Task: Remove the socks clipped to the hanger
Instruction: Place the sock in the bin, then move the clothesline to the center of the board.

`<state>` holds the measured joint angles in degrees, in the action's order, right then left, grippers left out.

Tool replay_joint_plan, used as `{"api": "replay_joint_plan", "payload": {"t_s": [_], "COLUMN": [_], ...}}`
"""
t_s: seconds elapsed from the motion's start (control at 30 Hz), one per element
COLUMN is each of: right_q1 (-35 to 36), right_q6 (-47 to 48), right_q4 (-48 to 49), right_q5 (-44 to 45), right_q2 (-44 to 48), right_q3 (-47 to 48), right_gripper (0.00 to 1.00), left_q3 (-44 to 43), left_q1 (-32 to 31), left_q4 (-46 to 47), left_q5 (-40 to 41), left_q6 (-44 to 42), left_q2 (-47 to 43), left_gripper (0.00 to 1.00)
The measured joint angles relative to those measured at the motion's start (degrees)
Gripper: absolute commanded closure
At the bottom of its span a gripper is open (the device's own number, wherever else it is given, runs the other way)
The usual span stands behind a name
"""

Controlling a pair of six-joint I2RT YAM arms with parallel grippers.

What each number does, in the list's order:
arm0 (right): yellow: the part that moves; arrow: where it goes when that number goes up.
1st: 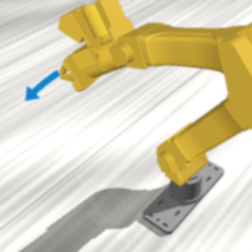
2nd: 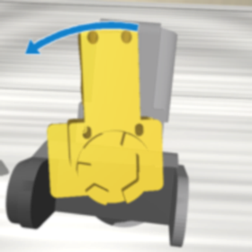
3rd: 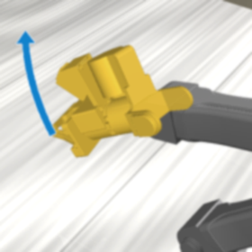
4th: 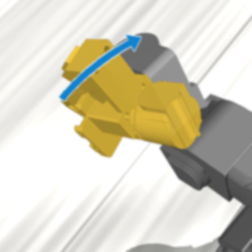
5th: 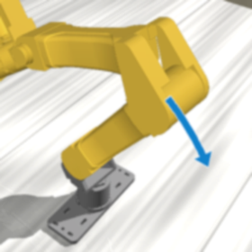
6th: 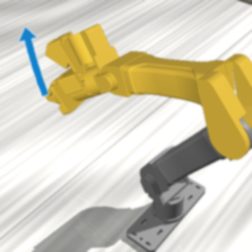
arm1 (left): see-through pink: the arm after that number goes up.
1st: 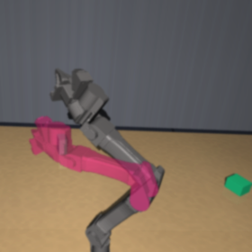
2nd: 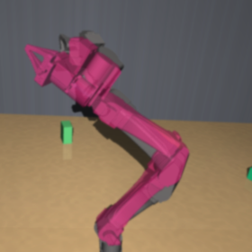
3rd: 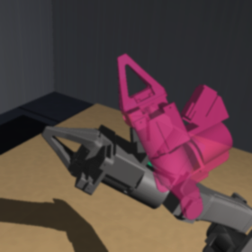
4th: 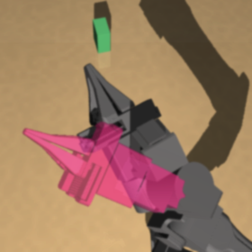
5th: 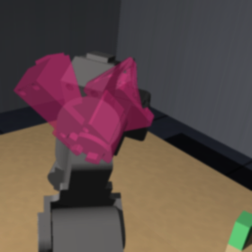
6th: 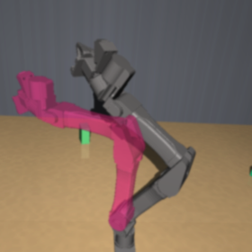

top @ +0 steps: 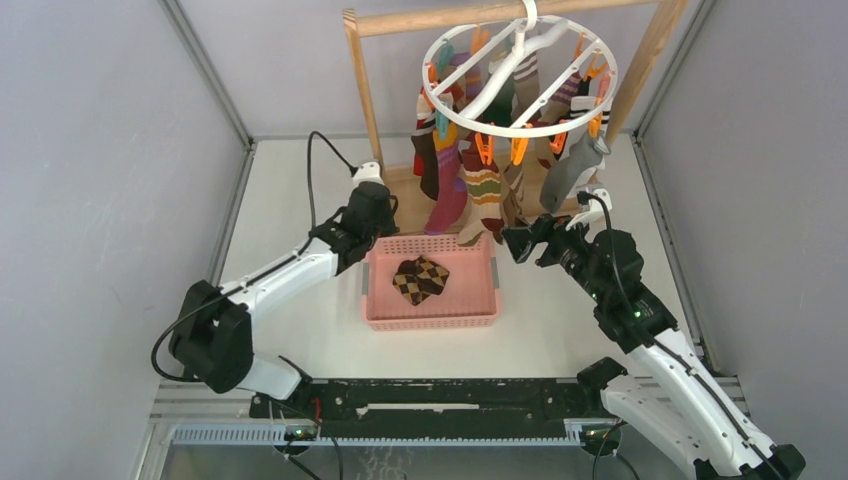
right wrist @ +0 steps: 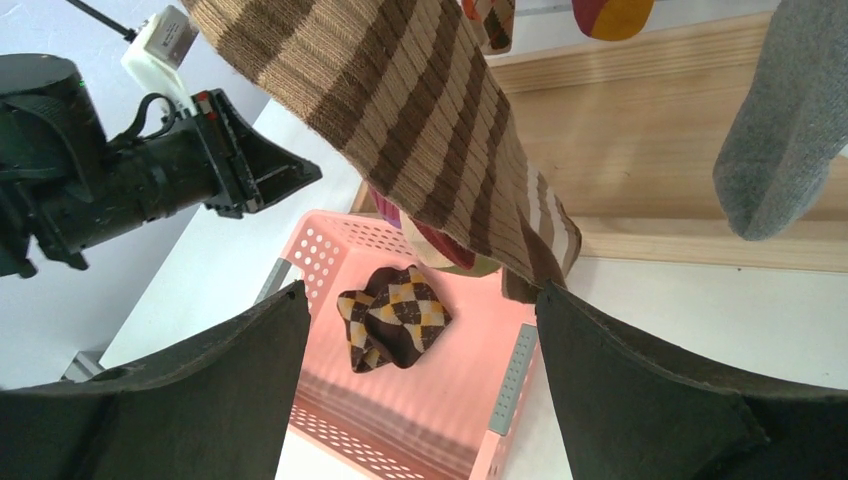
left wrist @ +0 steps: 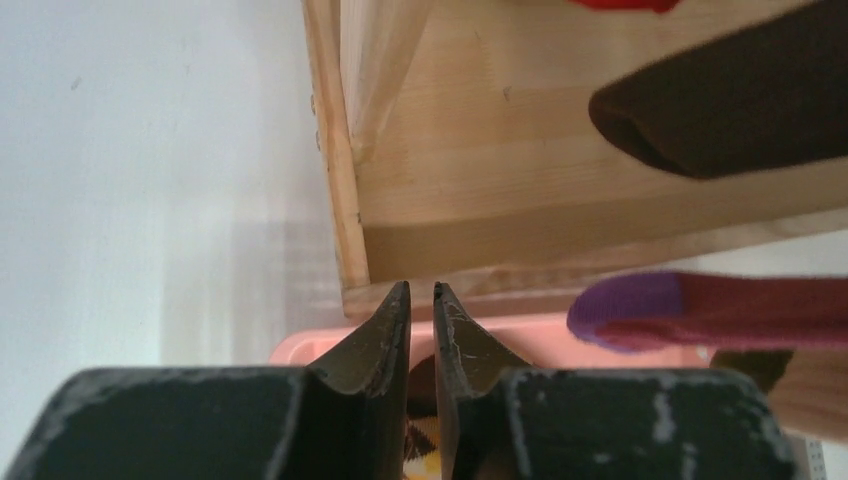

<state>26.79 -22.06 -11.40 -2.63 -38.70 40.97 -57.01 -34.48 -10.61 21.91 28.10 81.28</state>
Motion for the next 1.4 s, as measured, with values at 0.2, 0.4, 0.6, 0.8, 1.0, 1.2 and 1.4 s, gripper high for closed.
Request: {"api": "replay_joint_plan", "payload": {"t_s": [0.2, 0.4, 0.6, 0.8, 1.0, 1.2, 1.4], "right_q1": [0.11, 0.31, 0.31, 0.31, 0.31, 0.31, 0.31], "right_q6": [-0.39, -0.44, -0.42, -0.42, -0.42, -0.42, -0.37], "right_q4": [0.00, -0.07, -0.66, -0.87, -0.83, -1.25, -1.68], "right_q5": [-0.26, -0.44, -0.39, -0.33, -0.35, -0.39, -0.37], "right_q2": [0.33, 0.52, 1.20, 1.31, 1.14, 1.14, 1.53], "right_q3": [-0.35, -0.72, -0.94, -0.96, -1.25, -1.73, -1.73], "right_gripper": [0.10, 0.10, 0.10, 0.10, 0.10, 0.10, 0.10], "left_q3": [0.63, 0.52, 0.31, -0.74, -3.91, -6.45, -8.79], "left_q1": [2.08, 2.43, 2.82, 3.54, 5.95, 7.65, 8.98], "left_q4": [9.70, 19.26, 20.94, 20.79, 20.15, 18.95, 17.75], "left_q5": [0.61, 3.19, 5.03, 6.47, 6.01, 5.68, 5.05], "left_q6": [1.51, 1.60, 1.46, 1.42, 1.27, 0.74, 0.22], "left_q2": [2.05, 5.35, 10.86, 11.45, 13.33, 15.10, 16.81], "left_gripper": [0.81, 0.82, 0.82, 0.82, 0.83, 0.82, 0.82]}}
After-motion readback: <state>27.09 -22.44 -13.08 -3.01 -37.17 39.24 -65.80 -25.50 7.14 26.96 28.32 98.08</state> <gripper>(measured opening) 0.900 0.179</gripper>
